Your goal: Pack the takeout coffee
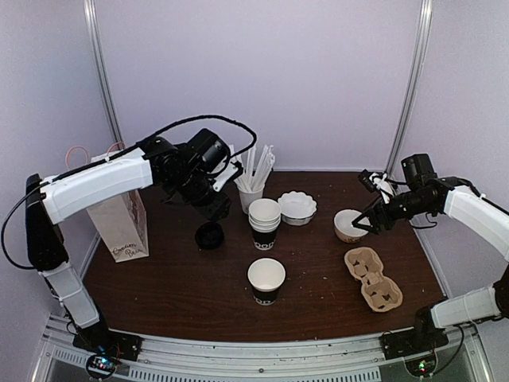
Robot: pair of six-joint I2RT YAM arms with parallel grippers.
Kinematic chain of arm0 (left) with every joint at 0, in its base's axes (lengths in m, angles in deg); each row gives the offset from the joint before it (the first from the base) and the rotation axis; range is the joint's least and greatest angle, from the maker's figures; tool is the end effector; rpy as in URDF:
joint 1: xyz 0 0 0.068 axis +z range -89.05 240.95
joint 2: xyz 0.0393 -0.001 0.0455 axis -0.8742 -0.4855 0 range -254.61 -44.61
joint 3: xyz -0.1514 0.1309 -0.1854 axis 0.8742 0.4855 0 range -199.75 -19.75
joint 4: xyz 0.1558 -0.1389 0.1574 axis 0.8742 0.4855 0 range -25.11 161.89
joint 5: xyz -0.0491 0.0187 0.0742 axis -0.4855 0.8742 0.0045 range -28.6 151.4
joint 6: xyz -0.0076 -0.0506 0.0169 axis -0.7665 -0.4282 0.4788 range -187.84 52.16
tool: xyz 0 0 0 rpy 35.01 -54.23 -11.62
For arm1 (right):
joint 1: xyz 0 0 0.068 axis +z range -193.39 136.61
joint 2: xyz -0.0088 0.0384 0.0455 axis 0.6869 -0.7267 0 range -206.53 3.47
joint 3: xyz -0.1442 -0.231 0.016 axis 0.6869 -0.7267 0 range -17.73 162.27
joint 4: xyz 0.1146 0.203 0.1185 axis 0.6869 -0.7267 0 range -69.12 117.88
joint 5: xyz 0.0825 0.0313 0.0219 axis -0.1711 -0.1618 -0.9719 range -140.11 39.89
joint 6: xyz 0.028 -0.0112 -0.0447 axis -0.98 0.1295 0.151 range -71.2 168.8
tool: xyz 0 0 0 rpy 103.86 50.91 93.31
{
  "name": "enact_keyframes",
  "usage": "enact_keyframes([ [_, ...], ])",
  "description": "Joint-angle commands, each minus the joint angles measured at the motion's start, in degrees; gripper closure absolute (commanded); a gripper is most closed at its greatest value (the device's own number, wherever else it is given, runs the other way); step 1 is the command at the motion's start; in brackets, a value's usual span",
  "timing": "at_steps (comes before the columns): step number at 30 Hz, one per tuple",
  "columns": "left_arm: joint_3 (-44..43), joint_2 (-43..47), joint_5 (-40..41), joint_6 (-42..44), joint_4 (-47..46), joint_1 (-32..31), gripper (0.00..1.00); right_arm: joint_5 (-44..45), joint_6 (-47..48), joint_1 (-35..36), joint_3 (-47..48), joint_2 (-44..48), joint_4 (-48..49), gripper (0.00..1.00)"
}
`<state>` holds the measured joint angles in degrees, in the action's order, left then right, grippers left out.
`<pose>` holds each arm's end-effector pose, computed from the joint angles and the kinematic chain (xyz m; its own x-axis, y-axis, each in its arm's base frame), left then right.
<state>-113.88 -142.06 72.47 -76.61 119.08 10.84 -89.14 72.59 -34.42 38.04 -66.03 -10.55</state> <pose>0.2366 -0.2724 0.3291 -0.6394 0.5316 -0.5555 0.5963 0.7989 0.0783 0.2358 0.0599 0.2805 -0.5110 -0.3980 -0.7619 -0.7746 0.5974 0.2075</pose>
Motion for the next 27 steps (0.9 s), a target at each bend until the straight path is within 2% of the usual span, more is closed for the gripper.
enact_keyframes([
  [1,1.92,-4.99,-0.46,-7.71,-1.37,2.92,0.49,1.35,-0.32,-0.36,-1.31,1.57,1.96,0.22],
  [6,1.91,-10.99,-0.50,-9.97,-4.39,3.50,0.50,1.32,0.01,-0.36,-1.70,2.21,2.11,0.22],
  [8,0.79,-13.31,-0.65,-10.85,-4.40,4.27,0.48,1.34,0.11,-0.36,-1.80,2.17,2.09,0.22],
  [10,-0.14,-15.13,0.06,-11.83,-3.75,4.92,0.41,1.03,0.24,-0.36,-1.88,2.10,2.12,0.22],
  [12,-0.33,-16.28,0.56,-12.46,-3.55,5.65,0.40,0.81,0.45,-0.36,-1.98,2.00,2.20,0.22],
  [17,0.11,-18.28,-4.46,-12.57,-5.22,7.36,0.46,0.90,0.75,-0.36,-1.93,1.69,2.05,0.22],
  [23,0.17,-19.62,-5.60,-12.27,-6.22,8.09,0.57,0.90,0.95,-0.31,-1.88,1.02,2.04,0.23],
  [27,0.00,-20.26,-4.77,-12.05,-6.29,8.68,0.60,0.92,1.17,-0.36,-1.82,0.47,2.09,0.23],
])
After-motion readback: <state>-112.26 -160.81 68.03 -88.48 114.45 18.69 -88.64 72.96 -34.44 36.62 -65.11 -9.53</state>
